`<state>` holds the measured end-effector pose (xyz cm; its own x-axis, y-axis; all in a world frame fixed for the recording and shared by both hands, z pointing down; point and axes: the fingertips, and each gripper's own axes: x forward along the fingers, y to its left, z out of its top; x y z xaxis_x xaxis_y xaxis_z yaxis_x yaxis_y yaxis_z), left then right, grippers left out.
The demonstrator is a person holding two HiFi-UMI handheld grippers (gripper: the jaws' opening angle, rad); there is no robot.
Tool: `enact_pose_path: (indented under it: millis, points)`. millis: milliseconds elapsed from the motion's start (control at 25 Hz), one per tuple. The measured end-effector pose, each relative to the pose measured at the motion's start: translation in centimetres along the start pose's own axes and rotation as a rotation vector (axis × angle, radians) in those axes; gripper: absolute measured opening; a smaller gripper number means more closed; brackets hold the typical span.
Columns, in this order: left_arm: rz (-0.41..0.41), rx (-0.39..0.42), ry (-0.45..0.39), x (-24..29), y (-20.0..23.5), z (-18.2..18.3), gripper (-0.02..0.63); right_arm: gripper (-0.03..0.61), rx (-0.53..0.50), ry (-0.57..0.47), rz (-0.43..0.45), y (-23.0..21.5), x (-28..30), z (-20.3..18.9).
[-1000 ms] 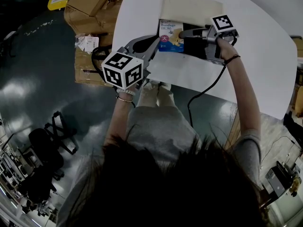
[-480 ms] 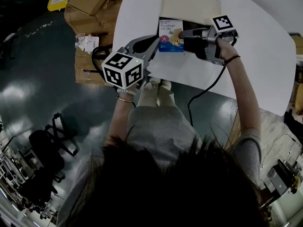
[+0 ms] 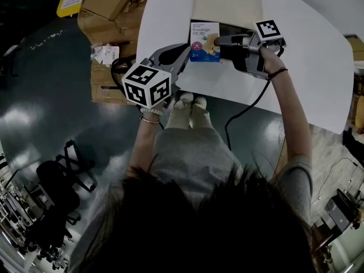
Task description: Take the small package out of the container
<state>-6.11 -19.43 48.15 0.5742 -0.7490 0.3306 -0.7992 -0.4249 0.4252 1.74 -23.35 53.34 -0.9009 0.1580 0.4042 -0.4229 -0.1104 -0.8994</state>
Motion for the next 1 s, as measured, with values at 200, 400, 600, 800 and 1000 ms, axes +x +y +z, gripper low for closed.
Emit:
enact_pose_path:
  millis: [200,400,600,800,1000]
  points:
    - [-0.003,0.015,-0.009,-0.6,-0.3,0.3,-0.011,0.1,-0.06,-0.064,0.038,1.1,-0.9,-0.2]
    - [-0.013,0.04,-0.028,-1.1,-1.4,1.5,-0.011,0.1,-0.131,-0.13,0.073,2.7,-2.5,-0.9]
    - [-0.03,0.056,-0.058,-1.7,-2.0,2.9,-0.011,0.1,-0.204,-0.183,0.108,4.5,-3.1,-1.8]
    - [-0.033,0.076,-0.085,-2.1,-2.0,4.3,-0.011,0.1,-0.258,-0.249,0.145,5.9,-3.7,-1.8]
    - [-0.039,0.1,-0.107,-2.4,-2.3,5.6,-0.011,0.1,-0.295,-0.318,0.176,7.0,-4.5,-1.8]
